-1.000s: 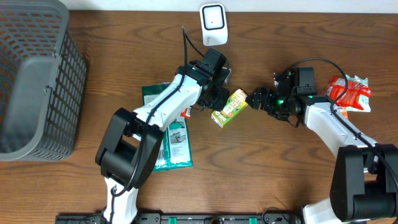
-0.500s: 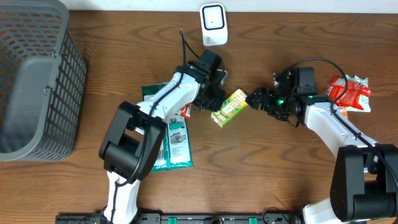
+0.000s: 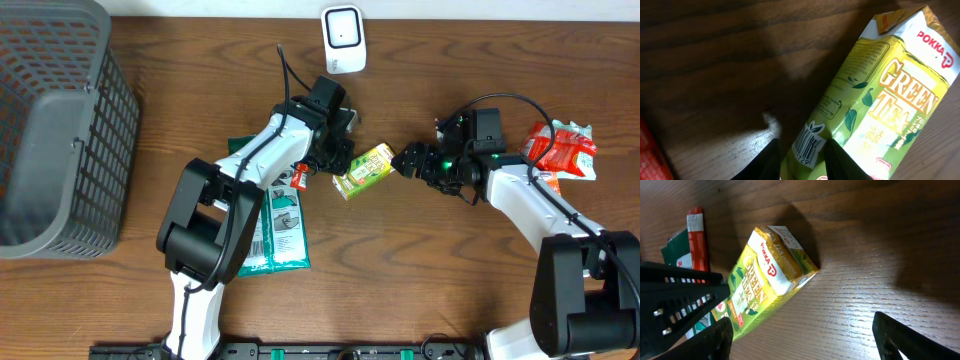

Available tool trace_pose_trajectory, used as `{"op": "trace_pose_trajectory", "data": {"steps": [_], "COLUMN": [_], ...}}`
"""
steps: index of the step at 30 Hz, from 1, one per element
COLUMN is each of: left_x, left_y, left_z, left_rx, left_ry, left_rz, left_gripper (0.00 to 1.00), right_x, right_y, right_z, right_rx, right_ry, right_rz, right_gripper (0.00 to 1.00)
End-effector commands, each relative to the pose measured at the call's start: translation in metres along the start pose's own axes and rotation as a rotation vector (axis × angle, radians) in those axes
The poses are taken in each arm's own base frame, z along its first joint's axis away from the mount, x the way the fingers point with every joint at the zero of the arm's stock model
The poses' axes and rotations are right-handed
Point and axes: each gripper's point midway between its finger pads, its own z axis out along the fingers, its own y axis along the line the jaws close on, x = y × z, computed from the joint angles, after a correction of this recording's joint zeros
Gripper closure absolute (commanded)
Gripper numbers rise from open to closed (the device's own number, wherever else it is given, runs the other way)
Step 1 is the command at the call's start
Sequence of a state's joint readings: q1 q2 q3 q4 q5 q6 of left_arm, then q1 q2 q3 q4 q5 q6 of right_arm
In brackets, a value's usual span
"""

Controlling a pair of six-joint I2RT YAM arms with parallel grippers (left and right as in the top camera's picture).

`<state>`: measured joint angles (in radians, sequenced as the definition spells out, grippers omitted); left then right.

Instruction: Scan the item barcode

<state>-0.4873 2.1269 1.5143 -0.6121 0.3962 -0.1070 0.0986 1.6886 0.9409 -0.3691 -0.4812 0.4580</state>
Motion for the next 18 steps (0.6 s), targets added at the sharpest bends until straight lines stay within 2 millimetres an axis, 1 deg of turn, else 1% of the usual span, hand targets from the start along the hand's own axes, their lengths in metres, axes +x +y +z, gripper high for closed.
{"op": "trace_pose_trajectory", "data": {"steps": [1,6,9,13,16,18], "left_x": [0.025,0.023,0.022,0.023,0.023,0.023], "left_y": [0.029,0.041,0.049,0.053,0.054,0.054], "left_z": [0.032,0.029,0.026,0.026,0.028,0.029], "left_rx": [-0.071,-0.095,-0.099,-0.101,-0.102,-0.102], "left_ry": [0.093,0.085,0.082,0.085,0.088,0.088], "left_rz": [-0.032,-0.089,-0.119,-0.127,-0.128,-0.128], "left_gripper": [0.69,0.69,0.69,0.69,0.69,0.69], "right_x": [0.005,0.007,0.012,0.023,0.035,0.044], "right_y": [0.003,0.003,0.005,0.01,0.009,0.013], "right_z": [0.002,0.002,0.003,0.009,0.015,0.022], "right_rx": [-0.012,-0.013,-0.01,0.011,0.061,0.058], "right_ry": [0.015,0.023,0.039,0.067,0.076,0.085], "right_rz": [-0.022,-0.006,-0.004,0.0,0.054,0.096], "right_gripper": [0.15,0.15,0.15,0.15,0.14,0.14]}}
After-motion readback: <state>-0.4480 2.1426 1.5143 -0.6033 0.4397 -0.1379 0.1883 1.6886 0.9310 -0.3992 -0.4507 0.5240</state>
